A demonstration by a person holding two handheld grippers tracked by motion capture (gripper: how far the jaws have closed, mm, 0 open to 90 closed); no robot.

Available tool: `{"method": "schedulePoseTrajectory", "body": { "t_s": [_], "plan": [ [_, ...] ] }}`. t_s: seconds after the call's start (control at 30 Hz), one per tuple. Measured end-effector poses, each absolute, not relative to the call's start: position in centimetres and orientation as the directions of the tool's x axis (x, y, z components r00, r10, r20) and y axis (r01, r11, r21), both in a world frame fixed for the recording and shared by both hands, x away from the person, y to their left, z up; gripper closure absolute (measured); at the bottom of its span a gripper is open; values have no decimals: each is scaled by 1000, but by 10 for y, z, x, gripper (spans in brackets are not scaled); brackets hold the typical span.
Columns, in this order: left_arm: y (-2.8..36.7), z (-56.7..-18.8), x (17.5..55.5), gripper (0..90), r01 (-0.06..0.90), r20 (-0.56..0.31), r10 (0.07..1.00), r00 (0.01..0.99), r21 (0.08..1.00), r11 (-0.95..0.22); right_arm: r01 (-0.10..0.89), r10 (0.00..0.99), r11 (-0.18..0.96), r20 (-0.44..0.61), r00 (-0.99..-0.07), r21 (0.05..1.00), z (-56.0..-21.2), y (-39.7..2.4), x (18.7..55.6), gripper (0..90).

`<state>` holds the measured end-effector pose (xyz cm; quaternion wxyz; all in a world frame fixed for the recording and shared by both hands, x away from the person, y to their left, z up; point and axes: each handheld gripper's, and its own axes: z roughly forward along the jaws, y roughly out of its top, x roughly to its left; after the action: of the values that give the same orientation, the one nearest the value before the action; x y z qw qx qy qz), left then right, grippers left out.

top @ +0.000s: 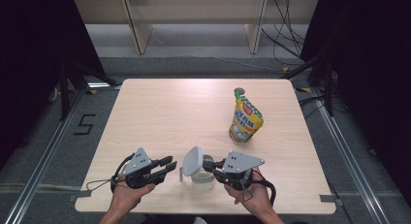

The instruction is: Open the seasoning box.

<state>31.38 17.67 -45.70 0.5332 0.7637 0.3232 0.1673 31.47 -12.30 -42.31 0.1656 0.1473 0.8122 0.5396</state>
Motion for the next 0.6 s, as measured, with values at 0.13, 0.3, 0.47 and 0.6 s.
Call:
{"method": "schedulePoseTrajectory", "body": {
  "t_s": [0.13,0.3,0.47,0.6],
  "plan": [
    [187,-471,304,594,357,-100,682,725,900,-248,42,397,391,-127,-909,919,-419,-117,314,900],
    [187,-478,297,479,351,-75,658,749,888,-298,36,378,388,-124,-917,921,-417,-106,313,899],
    [181,-491,298,354,357,-56,643,764,867,-349,8,362,393,-147,-920,919,-414,-98,312,874],
    [180,-499,298,333,395,-85,654,751,852,-343,5,388,379,-154,-909,926,-412,-103,312,800]
  ]
}}
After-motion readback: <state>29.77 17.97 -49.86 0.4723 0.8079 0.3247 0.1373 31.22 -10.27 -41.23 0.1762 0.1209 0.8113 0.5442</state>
